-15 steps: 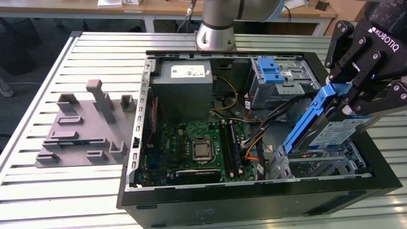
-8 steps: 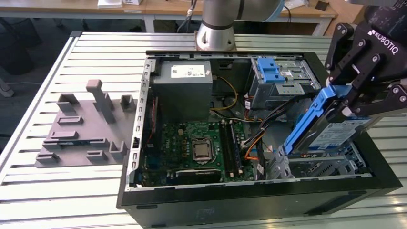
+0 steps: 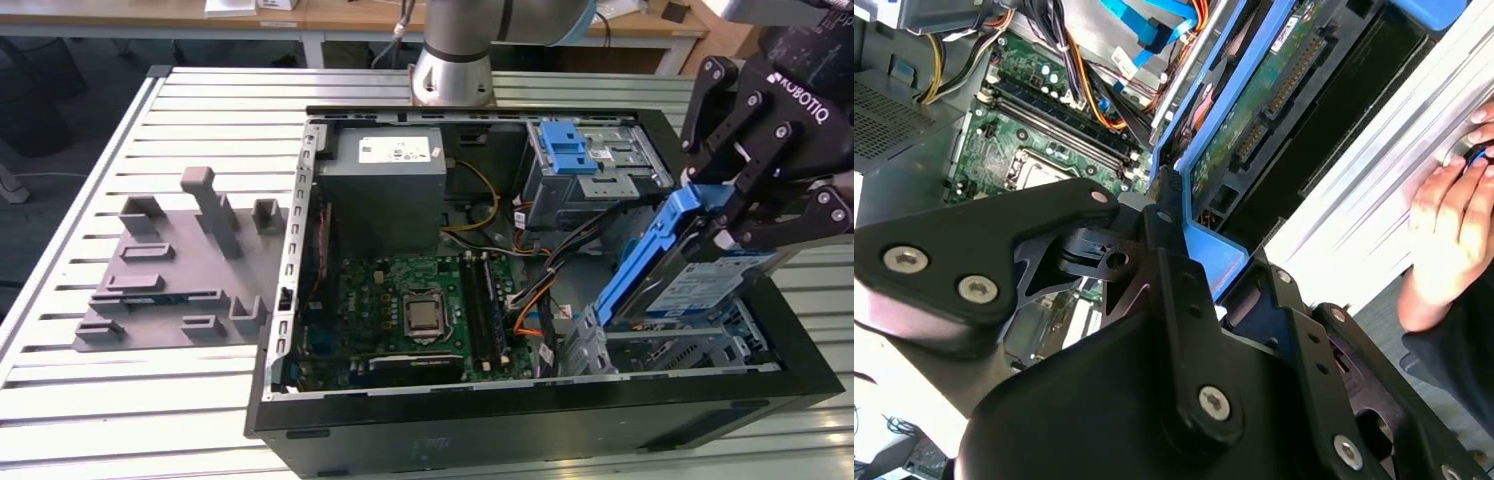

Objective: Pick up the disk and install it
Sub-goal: 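Insert the disk into the insertion slot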

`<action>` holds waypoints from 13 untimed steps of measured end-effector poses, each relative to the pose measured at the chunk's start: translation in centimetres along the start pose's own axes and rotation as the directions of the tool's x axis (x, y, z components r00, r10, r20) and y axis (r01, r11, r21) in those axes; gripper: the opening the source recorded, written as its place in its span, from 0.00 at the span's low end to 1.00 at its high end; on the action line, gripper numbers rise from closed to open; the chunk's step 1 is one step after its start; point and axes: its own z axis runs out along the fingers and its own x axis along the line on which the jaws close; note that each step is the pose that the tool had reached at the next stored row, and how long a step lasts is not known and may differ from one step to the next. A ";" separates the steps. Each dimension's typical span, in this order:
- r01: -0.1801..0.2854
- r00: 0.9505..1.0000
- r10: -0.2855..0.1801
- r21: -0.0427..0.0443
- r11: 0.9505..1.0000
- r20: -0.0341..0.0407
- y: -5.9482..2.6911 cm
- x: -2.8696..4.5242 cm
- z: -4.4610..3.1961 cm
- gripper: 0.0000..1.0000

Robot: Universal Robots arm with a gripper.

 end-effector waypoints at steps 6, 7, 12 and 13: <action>0.000 1.000 0.000 0.000 1.000 0.000 -0.03 0.04 0.41 0.36; 0.000 1.000 0.000 0.000 1.000 0.000 -0.03 0.05 0.44 0.36; 0.000 1.000 0.000 0.000 1.000 0.000 -0.05 0.06 0.90 0.36; 0.000 1.000 0.000 0.000 1.000 0.000 -0.05 0.06 0.99 0.36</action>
